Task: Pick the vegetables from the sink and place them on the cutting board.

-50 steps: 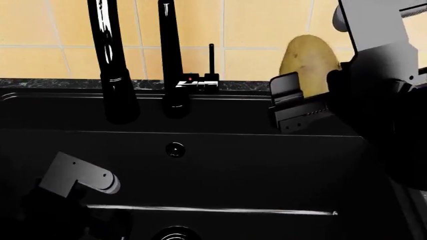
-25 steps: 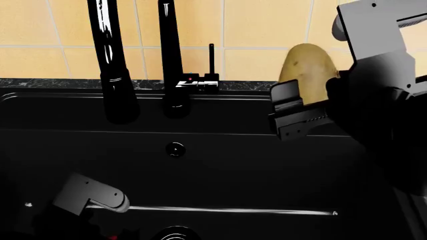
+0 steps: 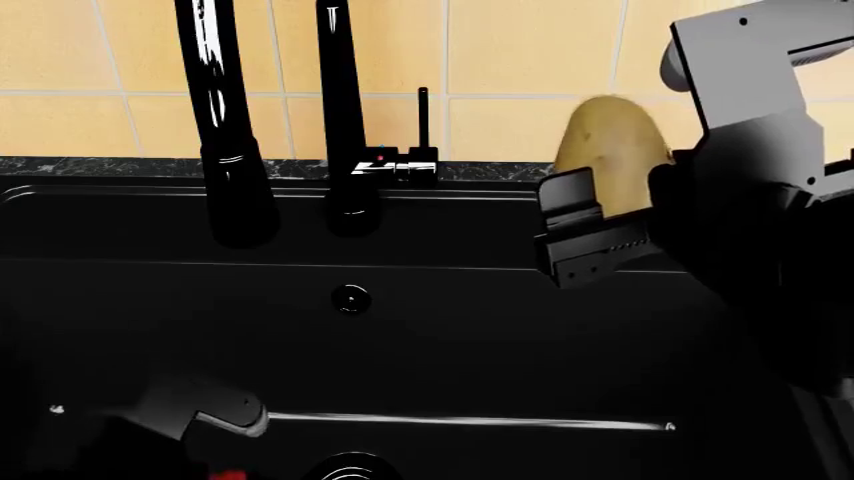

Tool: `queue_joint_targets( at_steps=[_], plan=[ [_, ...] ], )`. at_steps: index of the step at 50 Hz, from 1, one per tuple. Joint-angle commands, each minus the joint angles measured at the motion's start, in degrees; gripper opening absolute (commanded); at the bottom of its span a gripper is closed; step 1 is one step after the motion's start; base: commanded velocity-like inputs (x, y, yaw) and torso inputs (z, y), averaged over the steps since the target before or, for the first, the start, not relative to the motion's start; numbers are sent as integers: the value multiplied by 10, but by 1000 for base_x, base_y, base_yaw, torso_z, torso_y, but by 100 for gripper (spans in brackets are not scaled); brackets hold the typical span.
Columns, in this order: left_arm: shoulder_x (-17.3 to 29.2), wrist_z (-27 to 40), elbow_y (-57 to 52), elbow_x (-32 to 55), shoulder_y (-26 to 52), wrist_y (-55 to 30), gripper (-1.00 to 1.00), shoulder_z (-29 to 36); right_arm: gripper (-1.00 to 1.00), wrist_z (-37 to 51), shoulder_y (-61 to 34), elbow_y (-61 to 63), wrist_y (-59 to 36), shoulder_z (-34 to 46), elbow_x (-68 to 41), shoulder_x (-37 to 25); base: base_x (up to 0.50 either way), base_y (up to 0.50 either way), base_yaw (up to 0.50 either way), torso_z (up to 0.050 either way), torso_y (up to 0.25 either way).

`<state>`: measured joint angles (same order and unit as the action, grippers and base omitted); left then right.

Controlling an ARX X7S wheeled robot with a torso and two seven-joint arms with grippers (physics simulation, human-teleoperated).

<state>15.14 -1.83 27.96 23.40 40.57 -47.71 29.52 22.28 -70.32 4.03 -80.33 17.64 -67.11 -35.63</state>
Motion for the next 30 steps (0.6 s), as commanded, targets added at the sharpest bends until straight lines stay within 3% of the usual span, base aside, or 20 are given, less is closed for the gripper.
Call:
queue_joint_targets(
  at_steps=[1,20,30],
  plan=[
    [-31,-16,98,-29,14,47,100,10,-100,-13,0,-2,5,-3,5,4,0,0,0,0,0],
    [-78,-33,286,-57,65,141,100,27,-100,-16,15,-2,21,0,0,-5,0,0,0,0,0],
    [-119,-55,465,-74,102,243,100,34,-100,-15,21,-1,26,-1,-4,-9,0,0,0,0,0]
  ],
)
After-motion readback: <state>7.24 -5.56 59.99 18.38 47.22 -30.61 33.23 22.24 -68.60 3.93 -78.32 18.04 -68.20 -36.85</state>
